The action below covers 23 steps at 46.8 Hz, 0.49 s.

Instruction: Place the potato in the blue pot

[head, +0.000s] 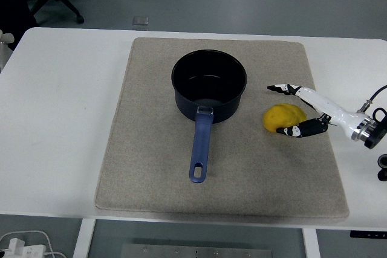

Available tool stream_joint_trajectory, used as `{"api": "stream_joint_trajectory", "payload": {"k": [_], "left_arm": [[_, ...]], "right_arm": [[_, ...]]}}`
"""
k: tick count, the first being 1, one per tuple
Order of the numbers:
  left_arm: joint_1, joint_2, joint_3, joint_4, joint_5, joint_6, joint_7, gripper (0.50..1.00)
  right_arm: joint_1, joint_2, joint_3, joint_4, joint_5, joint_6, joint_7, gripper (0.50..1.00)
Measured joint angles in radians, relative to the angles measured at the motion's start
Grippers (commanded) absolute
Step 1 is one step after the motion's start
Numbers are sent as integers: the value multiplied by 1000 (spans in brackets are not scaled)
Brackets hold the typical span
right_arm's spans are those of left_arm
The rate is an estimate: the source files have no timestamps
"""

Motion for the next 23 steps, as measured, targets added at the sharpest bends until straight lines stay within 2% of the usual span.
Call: {"api": "stream_joint_trajectory", "payload": {"k": [17,23], "left_arm": [[0,0,0,0,1,0,0,996],[0,0,0,0,1,0,0,996]], "right_arm": [[-18,-4,0,0,6,-19,2,915],[-18,-8,0,-1,6,-19,22,907]]}}
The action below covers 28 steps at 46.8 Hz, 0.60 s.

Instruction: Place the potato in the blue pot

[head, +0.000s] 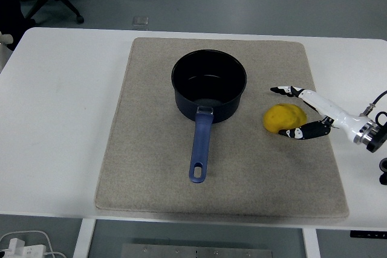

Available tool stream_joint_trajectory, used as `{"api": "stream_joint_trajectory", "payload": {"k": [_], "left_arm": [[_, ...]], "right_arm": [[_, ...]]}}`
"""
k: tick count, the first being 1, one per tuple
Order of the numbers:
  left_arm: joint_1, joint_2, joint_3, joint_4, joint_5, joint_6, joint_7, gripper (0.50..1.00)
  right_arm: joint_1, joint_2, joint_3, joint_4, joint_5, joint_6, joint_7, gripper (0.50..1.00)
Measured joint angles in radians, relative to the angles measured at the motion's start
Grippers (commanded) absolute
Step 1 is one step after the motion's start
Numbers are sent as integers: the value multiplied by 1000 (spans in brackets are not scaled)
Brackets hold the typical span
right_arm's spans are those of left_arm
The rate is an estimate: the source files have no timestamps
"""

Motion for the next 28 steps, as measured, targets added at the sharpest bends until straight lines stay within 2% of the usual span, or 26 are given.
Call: {"api": "stream_joint_trajectory", "payload": {"k": [10,21,28], "left_arm": [[0,0,0,1,-1,0,0,996],[0,0,0,1,-1,0,0,996],[0,0,0,1,-1,0,0,996]], "right_arm": [[-2,5,0,-2,1,-1,5,901],[-10,7,0,-4,4,-1,4,836],[-11,7,0,-5,6,-1,2,834]]}}
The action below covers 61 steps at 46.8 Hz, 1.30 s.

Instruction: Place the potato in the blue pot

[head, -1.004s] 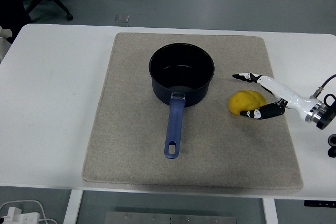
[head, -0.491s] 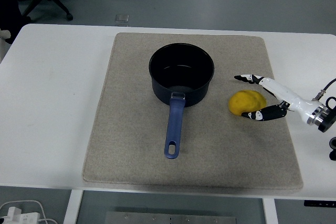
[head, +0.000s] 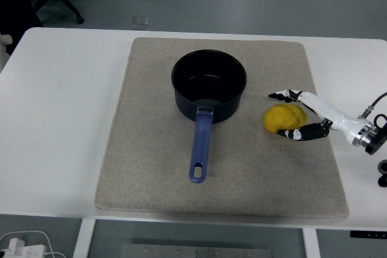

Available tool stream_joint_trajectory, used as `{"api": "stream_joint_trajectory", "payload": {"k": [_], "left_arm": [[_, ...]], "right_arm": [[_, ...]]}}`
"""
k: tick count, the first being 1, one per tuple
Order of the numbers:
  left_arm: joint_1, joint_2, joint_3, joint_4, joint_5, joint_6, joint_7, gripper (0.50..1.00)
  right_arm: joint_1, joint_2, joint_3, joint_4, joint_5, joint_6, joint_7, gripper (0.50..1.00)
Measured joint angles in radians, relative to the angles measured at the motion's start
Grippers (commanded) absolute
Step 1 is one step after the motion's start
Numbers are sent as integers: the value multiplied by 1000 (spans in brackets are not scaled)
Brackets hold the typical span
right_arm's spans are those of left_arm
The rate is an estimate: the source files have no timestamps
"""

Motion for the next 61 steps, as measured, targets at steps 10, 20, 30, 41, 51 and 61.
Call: {"api": "stream_joint_trajectory", "payload": {"k": [10,20,30,41,51,61], "left_arm": [[0,0,0,0,0,0,0,996],[1,0,0,0,0,0,0,996],[0,0,0,0,0,0,0,996],[0,0,0,0,0,0,0,996],[1,0,0,0,0,0,0,996],[1,0,0,-1,1,0,0,996]], "right_arm": [[0,1,1,1,2,-7,-10,836],[1,2,3,1,2,-8,-10,834],[3,4,6,-2,2,-23,-33,754],[5,5,6,-15,3,-28,-35,578],[3,12,10,-16,4,-28,-33,500],[4,5,20,-14,5,-26,-31,500]]}}
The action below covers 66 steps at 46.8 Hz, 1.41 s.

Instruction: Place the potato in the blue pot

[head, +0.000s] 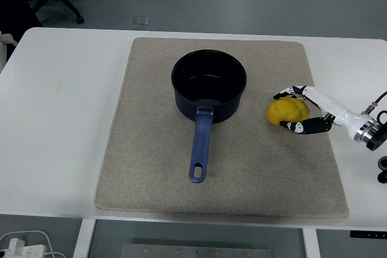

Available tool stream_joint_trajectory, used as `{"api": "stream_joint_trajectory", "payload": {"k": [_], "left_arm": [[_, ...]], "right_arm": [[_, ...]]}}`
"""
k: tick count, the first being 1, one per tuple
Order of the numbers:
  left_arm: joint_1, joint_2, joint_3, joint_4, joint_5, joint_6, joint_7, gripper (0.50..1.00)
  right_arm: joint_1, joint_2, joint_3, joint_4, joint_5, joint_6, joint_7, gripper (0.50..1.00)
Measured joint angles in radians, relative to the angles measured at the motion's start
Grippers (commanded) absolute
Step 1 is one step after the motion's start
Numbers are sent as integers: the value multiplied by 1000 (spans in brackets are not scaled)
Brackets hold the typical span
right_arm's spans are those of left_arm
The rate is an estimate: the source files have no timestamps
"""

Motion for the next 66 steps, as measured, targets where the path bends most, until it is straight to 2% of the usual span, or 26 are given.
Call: {"api": "stream_joint_trajectory", "payload": {"k": [15,22,30,44,55,66], "left_arm": [[-1,0,1,-1,0,0,0,996],[0,0,1,-1,1,-1,0,996],[-1,0,1,-2,1,-1,0,996],[-1,0,2,-10,1,-1,0,996],[-1,0,2,-10,1,-1,-1,996],[-1,0,2,-10,1,-1,-2,996]], "right_arm": [[24,-8,4,13,69,13,-3,500],[65,-12,11,16,92,36,-10,500],[146,-11,14,16,185,73,-16,500],[261,7,-1,32,191,85,-41,500],[304,80,-5,34,192,85,-49,500],[321,187,-21,20,189,75,-61,500]]}}
